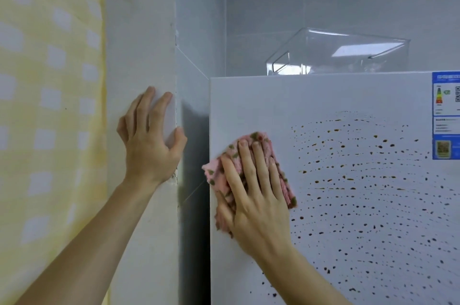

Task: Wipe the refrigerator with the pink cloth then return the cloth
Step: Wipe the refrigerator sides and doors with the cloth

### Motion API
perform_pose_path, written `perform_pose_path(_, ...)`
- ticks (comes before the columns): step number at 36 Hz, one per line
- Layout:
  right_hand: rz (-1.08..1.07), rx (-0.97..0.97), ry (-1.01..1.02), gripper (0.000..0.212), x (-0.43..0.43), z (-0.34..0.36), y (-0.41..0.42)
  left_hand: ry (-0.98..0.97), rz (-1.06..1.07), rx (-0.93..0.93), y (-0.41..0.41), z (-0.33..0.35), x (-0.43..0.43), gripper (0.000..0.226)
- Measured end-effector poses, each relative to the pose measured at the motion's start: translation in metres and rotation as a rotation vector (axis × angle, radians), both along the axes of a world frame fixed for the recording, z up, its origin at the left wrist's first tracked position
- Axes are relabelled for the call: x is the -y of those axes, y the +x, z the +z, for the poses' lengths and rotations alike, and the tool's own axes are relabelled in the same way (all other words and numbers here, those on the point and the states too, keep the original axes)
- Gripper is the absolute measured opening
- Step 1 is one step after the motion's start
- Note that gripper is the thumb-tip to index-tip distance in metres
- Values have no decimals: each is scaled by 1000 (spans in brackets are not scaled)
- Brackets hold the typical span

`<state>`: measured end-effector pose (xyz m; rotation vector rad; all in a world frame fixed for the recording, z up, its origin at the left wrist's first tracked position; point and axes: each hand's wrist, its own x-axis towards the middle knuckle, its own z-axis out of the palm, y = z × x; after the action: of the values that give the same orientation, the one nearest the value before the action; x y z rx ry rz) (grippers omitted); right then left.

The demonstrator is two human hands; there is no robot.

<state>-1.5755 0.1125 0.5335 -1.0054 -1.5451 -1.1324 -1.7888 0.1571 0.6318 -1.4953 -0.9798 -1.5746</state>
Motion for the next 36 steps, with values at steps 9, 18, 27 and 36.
perform_pose_path(9,-81,-36,27,70,-7,87,-19,-4,-17,-4,-1,0,-2,66)
perform_pose_path(18,-68,-95,67,67,-14,108,-26,-41,7,-8,-4,-5,-3,71)
perform_pose_path(27,-86,11,-11,67,1,23,10,-62,-31,-37,-5,-14,-5,69)
perform_pose_path(36,-136,-116,50,71,1,124,49,-88,-11,-31,-7,-13,-4,70)
